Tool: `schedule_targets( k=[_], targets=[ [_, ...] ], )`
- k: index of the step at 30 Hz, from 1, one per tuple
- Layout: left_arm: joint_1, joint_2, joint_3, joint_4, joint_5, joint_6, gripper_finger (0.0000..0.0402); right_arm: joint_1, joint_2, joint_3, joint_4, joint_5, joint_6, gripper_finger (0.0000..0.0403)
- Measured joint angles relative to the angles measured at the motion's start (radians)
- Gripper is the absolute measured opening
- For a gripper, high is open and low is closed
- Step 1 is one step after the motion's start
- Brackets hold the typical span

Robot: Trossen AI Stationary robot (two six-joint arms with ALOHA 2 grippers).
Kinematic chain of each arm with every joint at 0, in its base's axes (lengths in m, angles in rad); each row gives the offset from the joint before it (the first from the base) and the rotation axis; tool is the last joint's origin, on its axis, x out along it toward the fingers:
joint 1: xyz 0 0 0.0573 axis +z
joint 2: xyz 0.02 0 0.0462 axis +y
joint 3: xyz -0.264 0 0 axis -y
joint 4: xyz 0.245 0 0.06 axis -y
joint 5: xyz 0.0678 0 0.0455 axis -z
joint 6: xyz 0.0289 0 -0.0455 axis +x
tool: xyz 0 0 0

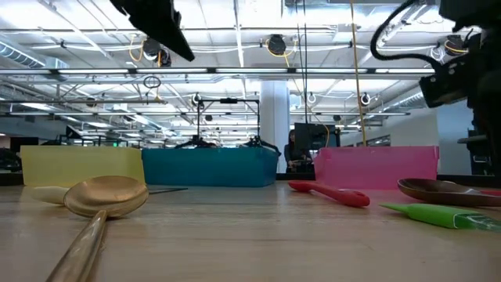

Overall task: Pick & Place Kitchen Items
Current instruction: Put the red spatula into the blue bin

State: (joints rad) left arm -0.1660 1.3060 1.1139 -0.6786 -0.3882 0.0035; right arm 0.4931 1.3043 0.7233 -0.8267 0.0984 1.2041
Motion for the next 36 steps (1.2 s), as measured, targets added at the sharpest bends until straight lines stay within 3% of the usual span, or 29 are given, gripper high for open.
schedule_targets(
  k=[5, 16, 27, 36],
  targets=[
    [0.009, -0.078, -0.02, -0.01, 0.043, -0.018, 0.0133, 0.0, -0.001, -0.047, 0.128, 0.002, -0.029, 0.0244],
    [0.049, -0.289, -0.279, 0.276, 0.05, -0.012, 0.0134, 0.0, -0.001, -0.108, 0.24, 0.01, -0.043, 0.0244],
    [0.067, -0.364, -0.37, 0.322, 0.047, -0.067, 0.0134, 0.005, -0.003, -0.178, 0.326, 0.036, -0.121, 0.0231],
    [0.067, -0.364, -0.38, 0.334, 0.047, -0.067, 0.0134, 0.007, -0.002, -0.18, 0.328, 0.084, -0.147, 0.0157]
  ],
)
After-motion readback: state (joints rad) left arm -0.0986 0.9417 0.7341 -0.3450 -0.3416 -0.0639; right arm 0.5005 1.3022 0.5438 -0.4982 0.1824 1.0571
